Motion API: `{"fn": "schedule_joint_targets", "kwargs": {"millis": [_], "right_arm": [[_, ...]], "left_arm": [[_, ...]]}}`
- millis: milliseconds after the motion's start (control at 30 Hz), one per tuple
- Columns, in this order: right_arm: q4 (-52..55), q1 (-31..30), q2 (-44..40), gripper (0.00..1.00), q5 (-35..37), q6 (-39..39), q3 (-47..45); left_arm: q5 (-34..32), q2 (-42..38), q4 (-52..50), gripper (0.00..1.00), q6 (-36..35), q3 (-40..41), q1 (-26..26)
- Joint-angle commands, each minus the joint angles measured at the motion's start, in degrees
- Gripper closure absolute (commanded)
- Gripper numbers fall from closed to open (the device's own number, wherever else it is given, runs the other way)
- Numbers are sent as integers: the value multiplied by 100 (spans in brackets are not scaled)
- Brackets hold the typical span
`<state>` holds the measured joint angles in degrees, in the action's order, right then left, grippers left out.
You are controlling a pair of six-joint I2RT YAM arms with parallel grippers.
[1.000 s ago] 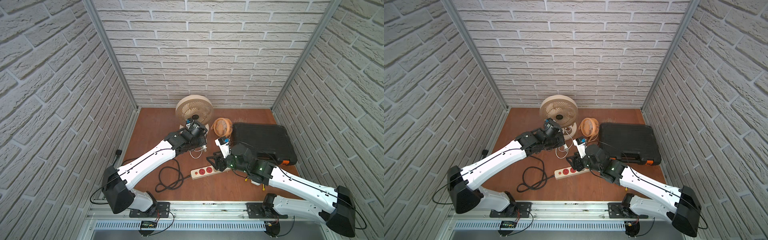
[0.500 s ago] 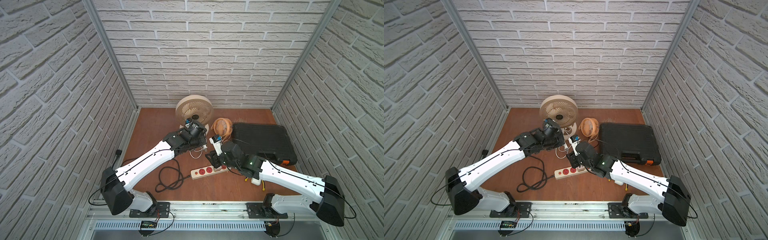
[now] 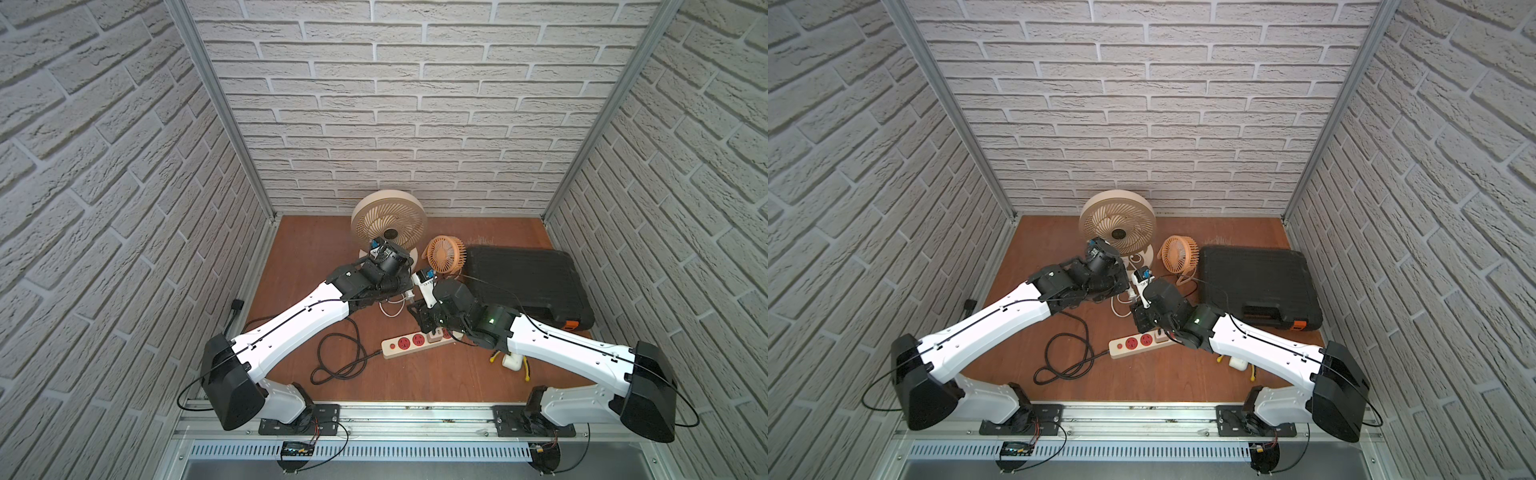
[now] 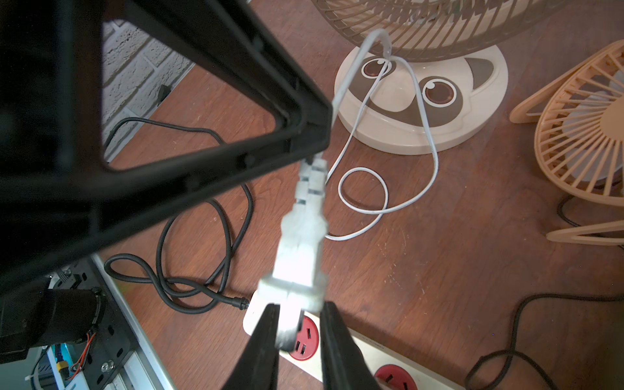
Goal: Plug the desk fan into the power strip
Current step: Pick up the plug from the center of the board.
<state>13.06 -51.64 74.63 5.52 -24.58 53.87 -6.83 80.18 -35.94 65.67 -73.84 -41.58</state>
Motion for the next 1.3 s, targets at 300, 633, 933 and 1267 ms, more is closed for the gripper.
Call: {"fn": "schedule_joint_targets", "kwargs": {"millis": [300, 633, 933, 1267], "right_arm": [[-146, -36, 85, 90, 72, -1, 238], [-185, 40, -219, 97, 68, -363, -51], [-733, 616, -868, 97, -965, -1027, -839], [-2819, 1735, -1185, 97, -3425, -2345, -1808]], "left_arm": [[202, -20, 335, 100, -57, 138, -100], [362, -182, 476, 37, -376, 233, -50], [966, -1140, 1839, 2, -1095, 1406, 276], [4182, -1670, 4735, 2, -1633, 2812, 1433]]}}
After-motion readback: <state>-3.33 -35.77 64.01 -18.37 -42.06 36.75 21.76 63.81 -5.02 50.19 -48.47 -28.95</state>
